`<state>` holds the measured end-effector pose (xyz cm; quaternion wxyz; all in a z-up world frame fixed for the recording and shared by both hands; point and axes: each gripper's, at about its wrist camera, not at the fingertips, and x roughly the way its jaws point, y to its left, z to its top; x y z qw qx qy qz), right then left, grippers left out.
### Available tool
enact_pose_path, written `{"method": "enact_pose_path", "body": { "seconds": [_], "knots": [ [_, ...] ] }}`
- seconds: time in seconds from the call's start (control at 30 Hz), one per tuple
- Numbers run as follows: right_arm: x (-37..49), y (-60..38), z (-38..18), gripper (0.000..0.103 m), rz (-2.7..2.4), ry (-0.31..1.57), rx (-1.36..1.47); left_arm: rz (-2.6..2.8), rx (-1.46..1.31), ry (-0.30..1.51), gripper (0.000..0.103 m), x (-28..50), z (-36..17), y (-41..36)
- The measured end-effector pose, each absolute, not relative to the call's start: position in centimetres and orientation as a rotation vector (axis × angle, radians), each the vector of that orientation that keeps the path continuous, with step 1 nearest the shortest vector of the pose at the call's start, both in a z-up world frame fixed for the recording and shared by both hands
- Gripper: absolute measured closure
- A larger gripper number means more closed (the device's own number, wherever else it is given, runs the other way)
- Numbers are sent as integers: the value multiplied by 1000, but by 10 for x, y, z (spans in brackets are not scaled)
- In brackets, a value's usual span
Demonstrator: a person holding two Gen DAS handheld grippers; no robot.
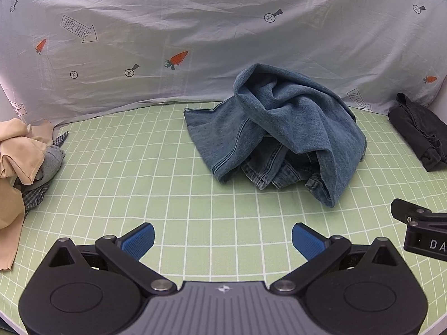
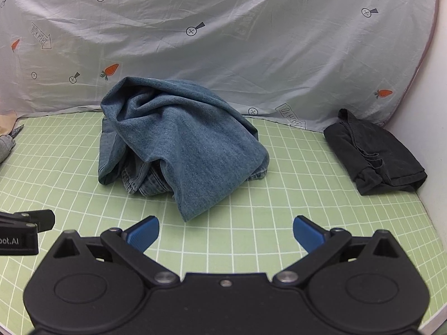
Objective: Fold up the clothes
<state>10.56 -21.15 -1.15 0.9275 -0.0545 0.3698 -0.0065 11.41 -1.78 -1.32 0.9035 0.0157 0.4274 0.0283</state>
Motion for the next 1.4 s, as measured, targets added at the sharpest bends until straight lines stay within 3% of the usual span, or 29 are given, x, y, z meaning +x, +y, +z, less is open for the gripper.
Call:
{"method": "enact_pose_path", "body": {
  "seconds": [0.5,0.67,0.77,0.8,0.87,0.93,0.97,1.03,1.13,1.4],
  "knots": [
    [236,-195,-65,0,63,890,-133,93,29,1069,1,252,-72,1],
    [255,-180,-92,8,78,945,-140,115,19,1131,1,270,-92,12],
    [262,-175,-102,26,66,963,-153,129,6,1159,1,273,-100,19],
    [265,-176,-103,37,64,967,-145,134,2,1168,1,274,-103,21],
    [267,-179,-102,45,74,966,-113,135,-5,1181,2,275,-106,23],
    [267,-185,-98,65,95,950,-71,132,-4,1185,4,276,-106,22],
    [266,-188,-95,70,104,938,-53,130,-4,1187,6,276,-106,21],
    [261,-195,-86,93,97,902,-36,124,-9,1185,6,275,-105,20],
    [252,-207,-66,99,61,814,1,96,-23,1184,12,273,-100,17],
    [240,-306,-8,99,-220,556,129,59,34,1134,16,264,-87,-3]
  ]
}}
